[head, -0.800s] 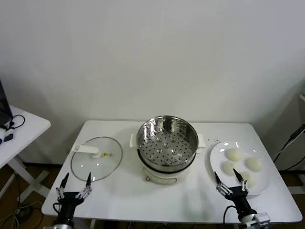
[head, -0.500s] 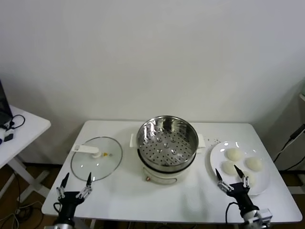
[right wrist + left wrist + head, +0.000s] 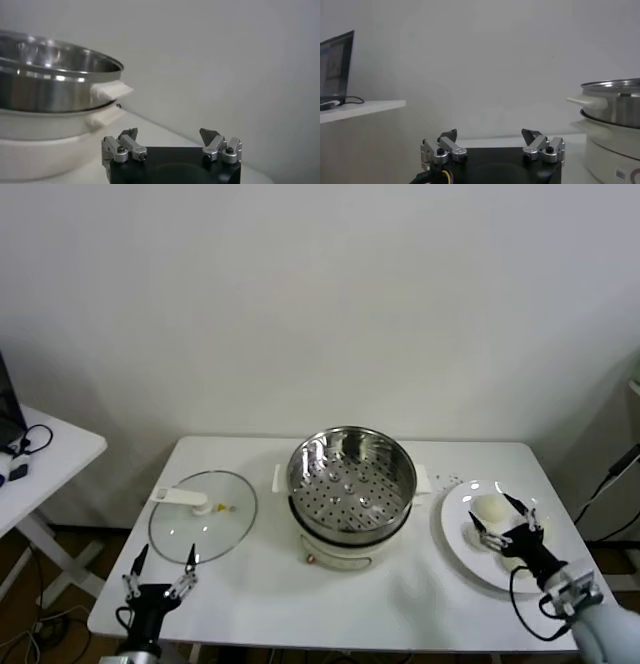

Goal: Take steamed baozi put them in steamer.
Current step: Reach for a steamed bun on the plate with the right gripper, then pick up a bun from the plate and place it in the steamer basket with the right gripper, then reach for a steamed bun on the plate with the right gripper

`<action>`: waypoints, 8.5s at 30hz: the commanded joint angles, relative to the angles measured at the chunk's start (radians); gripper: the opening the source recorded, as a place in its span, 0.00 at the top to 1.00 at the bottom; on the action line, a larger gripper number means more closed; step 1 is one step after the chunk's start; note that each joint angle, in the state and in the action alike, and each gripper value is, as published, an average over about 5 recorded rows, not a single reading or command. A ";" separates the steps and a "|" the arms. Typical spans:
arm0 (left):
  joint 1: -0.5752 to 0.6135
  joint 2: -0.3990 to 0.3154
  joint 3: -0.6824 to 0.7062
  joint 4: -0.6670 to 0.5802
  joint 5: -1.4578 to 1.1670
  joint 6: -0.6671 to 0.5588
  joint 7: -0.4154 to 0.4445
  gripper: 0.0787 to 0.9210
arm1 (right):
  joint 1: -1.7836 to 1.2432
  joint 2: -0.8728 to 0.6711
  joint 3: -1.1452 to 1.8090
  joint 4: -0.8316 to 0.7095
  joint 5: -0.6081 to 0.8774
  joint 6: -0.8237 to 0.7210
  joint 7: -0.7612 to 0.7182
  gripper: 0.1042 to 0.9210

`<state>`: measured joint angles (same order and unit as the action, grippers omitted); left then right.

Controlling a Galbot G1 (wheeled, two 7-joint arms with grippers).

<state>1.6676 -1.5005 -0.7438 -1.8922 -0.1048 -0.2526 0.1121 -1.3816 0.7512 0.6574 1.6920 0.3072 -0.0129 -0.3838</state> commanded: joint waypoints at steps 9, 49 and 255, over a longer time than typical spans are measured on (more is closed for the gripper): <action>-0.017 0.011 0.009 0.008 0.000 -0.001 -0.013 0.12 | 0.602 -0.490 -0.446 -0.316 -0.191 -0.025 -0.601 0.12; -0.042 0.017 -0.013 0.004 -0.019 0.075 -0.022 0.12 | 1.382 0.103 -1.283 -0.992 -0.670 0.194 -0.786 0.12; -0.001 0.001 0.019 0.007 0.001 0.094 -0.038 0.12 | 1.261 -0.075 -1.372 -0.652 -0.419 -0.034 -0.745 0.12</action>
<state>1.6676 -1.4984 -0.7240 -1.8876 -0.1045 -0.1584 0.0736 -0.1037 0.6385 -0.7221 1.0827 -0.1023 -0.0458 -1.1283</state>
